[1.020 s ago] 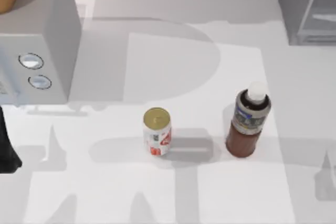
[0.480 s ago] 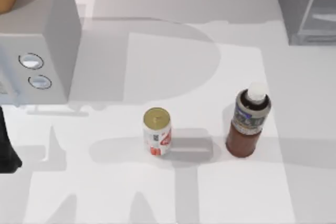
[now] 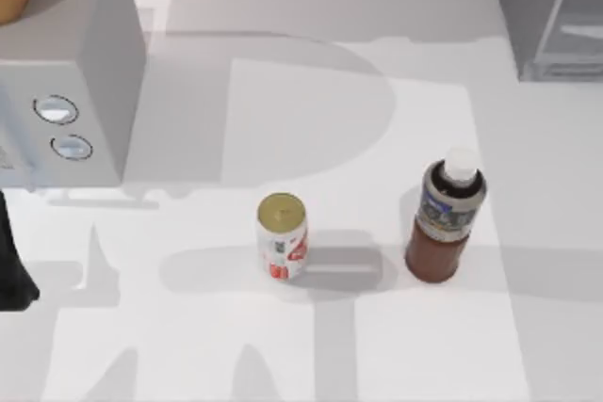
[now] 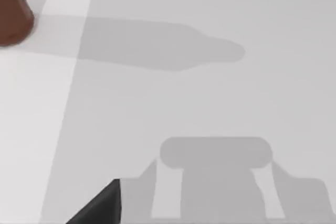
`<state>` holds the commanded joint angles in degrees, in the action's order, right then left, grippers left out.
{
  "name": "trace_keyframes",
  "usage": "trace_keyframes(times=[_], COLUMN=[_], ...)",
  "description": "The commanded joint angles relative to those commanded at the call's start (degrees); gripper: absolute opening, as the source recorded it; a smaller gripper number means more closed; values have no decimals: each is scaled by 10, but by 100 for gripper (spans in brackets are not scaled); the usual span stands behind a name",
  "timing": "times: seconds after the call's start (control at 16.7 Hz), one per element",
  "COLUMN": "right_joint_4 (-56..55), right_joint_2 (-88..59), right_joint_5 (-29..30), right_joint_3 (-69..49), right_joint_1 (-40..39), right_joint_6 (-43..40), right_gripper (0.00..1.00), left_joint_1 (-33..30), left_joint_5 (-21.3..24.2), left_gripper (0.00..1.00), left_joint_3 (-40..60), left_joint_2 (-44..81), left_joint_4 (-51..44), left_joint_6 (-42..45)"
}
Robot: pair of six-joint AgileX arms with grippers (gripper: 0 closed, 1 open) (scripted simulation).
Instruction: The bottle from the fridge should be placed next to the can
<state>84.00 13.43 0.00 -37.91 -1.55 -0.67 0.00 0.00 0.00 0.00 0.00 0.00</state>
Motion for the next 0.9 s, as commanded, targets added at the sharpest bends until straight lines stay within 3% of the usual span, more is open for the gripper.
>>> trace_keyframes(times=[0.18,0.42,0.9], right_joint_4=[-2,-4,3], right_joint_2=[-31,-145,-537], right_joint_5=[-13,-63,-239], right_joint_3=[-14,-56,-181], right_joint_1=[32,139,485], right_joint_6=[-33,-147,-532], right_gripper=[100,100,100], left_joint_1=[0,0,0], left_joint_5=[0,0,0], left_gripper=[100,100,100], left_joint_3=[0,0,0], left_joint_2=[0,0,0], left_joint_4=[0,0,0], left_joint_6=[0,0,0])
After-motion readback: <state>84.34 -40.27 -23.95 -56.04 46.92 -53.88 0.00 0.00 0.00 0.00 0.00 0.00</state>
